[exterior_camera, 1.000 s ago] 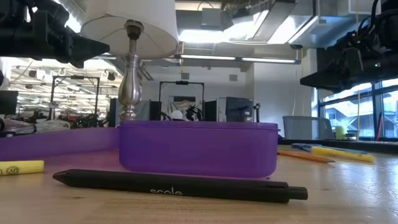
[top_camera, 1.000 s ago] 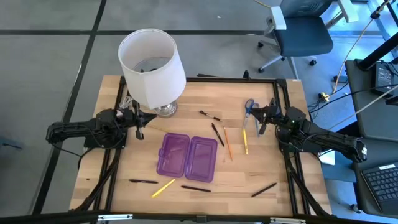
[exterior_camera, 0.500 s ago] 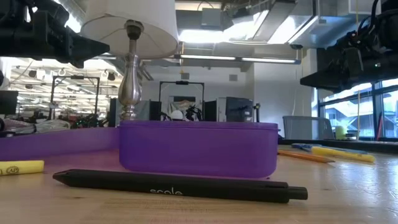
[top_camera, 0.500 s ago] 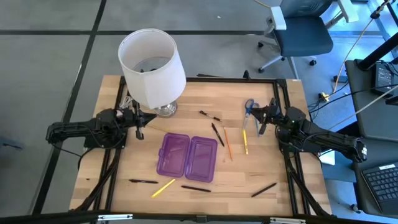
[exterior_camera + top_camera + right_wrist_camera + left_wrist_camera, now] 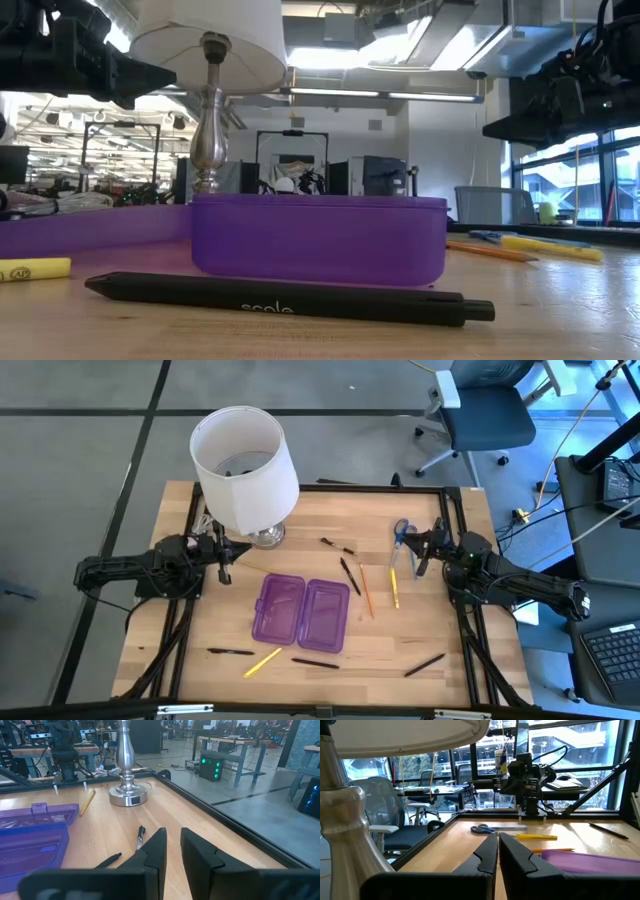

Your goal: Pick & place school supplies into a supply box

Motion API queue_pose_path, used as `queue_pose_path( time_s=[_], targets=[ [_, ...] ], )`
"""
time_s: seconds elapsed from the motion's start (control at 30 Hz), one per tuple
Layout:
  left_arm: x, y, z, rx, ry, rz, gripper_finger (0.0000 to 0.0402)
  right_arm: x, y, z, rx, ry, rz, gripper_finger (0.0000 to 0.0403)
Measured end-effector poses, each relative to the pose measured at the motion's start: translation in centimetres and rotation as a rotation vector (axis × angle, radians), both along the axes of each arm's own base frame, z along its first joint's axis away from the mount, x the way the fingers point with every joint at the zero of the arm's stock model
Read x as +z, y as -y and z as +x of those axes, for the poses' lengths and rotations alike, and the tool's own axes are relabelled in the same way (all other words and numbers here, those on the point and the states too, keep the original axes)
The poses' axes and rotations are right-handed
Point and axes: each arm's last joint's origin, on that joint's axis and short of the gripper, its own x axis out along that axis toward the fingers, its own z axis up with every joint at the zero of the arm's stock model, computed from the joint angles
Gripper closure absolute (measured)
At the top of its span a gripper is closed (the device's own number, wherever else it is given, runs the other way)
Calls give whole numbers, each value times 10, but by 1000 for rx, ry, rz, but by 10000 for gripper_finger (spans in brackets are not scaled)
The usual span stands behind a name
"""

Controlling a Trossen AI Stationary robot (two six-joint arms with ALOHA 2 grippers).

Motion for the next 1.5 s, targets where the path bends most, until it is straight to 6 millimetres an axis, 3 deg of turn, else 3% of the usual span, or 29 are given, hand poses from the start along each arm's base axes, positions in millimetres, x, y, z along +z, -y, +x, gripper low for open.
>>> queue_pose_path(
  time_s=[0.17,0.33,0.53,0.73,1.13,1.5],
  targets=[
    [0,0,0,0,0,0,393,0,0,0,0,3,7,340],
    [0,0,0,0,0,0,394,2,-1,1,37,97,175,340],
    [0,-1,0,31,-22,77,391,3,-2,1,71,108,202,340],
    [0,-1,0,32,-25,88,393,2,-2,1,58,170,366,340],
    [0,-1,0,30,-25,89,386,0,-2,1,45,172,445,340],
    [2,-2,-1,87,12,10,295,-1,-2,1,44,169,439,340]
  ],
)
